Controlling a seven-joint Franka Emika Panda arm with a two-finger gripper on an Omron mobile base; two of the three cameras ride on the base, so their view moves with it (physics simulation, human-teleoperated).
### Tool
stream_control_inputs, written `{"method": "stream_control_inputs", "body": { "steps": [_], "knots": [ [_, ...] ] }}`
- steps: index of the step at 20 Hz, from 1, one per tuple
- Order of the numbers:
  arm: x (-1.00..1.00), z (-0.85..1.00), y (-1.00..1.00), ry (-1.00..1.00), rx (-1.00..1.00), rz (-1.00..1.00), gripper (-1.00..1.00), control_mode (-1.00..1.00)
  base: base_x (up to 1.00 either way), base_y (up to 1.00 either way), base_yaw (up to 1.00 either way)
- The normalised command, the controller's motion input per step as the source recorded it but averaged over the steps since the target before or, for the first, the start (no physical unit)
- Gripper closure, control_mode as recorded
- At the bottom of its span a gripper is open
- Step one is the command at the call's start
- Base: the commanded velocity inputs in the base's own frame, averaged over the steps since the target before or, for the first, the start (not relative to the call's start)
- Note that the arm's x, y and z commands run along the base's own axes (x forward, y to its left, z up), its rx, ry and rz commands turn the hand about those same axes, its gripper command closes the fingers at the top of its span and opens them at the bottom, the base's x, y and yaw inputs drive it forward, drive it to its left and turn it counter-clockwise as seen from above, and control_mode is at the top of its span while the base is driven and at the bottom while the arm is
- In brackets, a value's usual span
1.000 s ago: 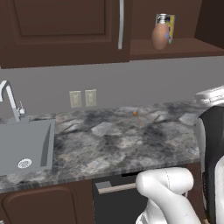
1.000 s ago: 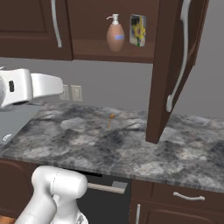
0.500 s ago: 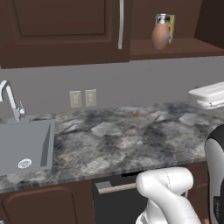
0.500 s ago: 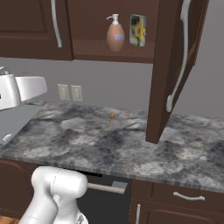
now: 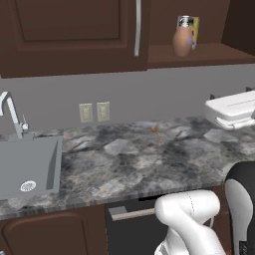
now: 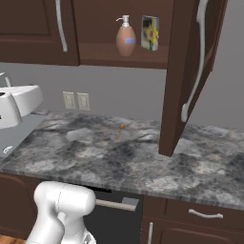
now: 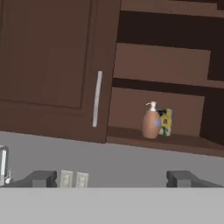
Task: Pick the bar soap and soap dispenser from the cabinet and place them on the counter.
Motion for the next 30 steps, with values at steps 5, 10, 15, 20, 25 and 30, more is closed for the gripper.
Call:
{"method": "stream_control_inputs", "body": {
  "steps": [5, 10, 15, 20, 25, 30],
  "knots": [
    [0.05, 0.42, 0.30, -0.07, 0.05, 0.00, -1.00, -1.00, 0.00, 0.00, 0.00],
    [0.26, 0.25, 0.14, 0.00, 0.05, 0.00, -1.00, -1.00, 0.00, 0.00, 0.00],
    [0.27, 0.01, 0.10, -0.01, 0.05, 0.05, -1.00, -1.00, 0.00, 0.00, 0.00],
    [0.04, 0.05, 0.09, -0.16, 0.00, 0.09, -1.00, -1.00, 0.00, 0.00, 0.00],
    [0.18, 0.09, 0.11, -0.10, 0.00, 0.01, -1.00, -1.00, 0.00, 0.00, 0.00],
    [0.39, 0.09, 0.16, 0.00, 0.00, -0.05, -1.00, -1.00, 0.00, 0.00, 0.00]
  ]
}}
